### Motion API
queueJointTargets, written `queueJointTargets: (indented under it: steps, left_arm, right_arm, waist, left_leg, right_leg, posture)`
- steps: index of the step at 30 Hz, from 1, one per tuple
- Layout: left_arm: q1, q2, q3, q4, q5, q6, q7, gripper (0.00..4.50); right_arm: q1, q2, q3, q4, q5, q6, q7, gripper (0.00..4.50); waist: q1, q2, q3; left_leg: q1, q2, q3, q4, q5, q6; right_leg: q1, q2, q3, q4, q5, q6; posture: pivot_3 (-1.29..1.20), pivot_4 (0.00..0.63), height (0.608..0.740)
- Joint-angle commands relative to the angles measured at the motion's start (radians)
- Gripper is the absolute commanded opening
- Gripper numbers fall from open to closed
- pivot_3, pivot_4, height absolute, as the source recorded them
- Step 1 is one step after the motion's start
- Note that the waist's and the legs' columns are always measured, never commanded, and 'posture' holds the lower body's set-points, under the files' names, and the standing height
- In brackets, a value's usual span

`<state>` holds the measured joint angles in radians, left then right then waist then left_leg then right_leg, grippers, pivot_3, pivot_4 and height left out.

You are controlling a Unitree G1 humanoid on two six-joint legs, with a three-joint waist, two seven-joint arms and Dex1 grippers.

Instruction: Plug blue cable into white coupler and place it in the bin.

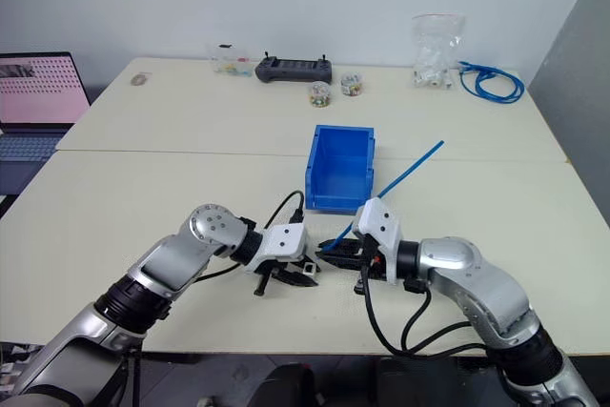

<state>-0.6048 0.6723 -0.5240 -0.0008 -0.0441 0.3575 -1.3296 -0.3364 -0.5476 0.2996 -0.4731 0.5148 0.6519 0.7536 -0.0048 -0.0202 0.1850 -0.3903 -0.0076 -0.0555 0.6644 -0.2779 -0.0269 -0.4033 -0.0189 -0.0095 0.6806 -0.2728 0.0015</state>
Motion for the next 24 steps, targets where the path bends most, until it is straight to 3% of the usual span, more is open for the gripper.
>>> queueJointTargets:
  steps: [1, 12, 24]
  left_arm:
    - [0.009, 0.001, -0.059, 0.024, 0.055, 0.046, -0.024, 0.79]
    - [0.010, -0.009, -0.055, 0.016, 0.054, 0.098, -0.023, 0.79]
    - [0.013, -0.006, -0.053, 0.022, 0.057, 0.089, -0.024, 0.79]
  right_arm:
    - [-0.029, 0.007, 0.024, 0.001, -0.031, -0.022, 0.029, 0.11]
    - [-0.096, 0.050, 0.116, 0.047, -0.128, 0.024, 0.023, 0.11]
    - [-0.148, 0.058, 0.110, 0.093, -0.165, 0.037, 0.054, 0.11]
  waist:
    - [-0.001, 0.000, 0.000]
    - [-0.004, 0.001, -0.002]
    - [-0.003, 0.001, -0.002]
  left_leg:
    - [0.000, 0.000, 0.000, 0.000, 0.000, 0.000]
    - [0.001, 0.000, 0.000, 0.000, 0.000, 0.000]
    - [0.001, 0.000, 0.000, 0.000, 0.000, 0.000]
  right_leg:
    - [0.000, 0.000, 0.000, 0.000, 0.000, 0.000]
    - [0.000, 0.000, 0.000, 0.001, 0.000, 0.000]
    - [0.000, 0.000, 0.000, 0.001, 0.000, 0.000]
  posture:
    - [0.00, 0.150, 0.740]
    - [0.00, 0.150, 0.740]
    - [0.00, 0.150, 0.740]
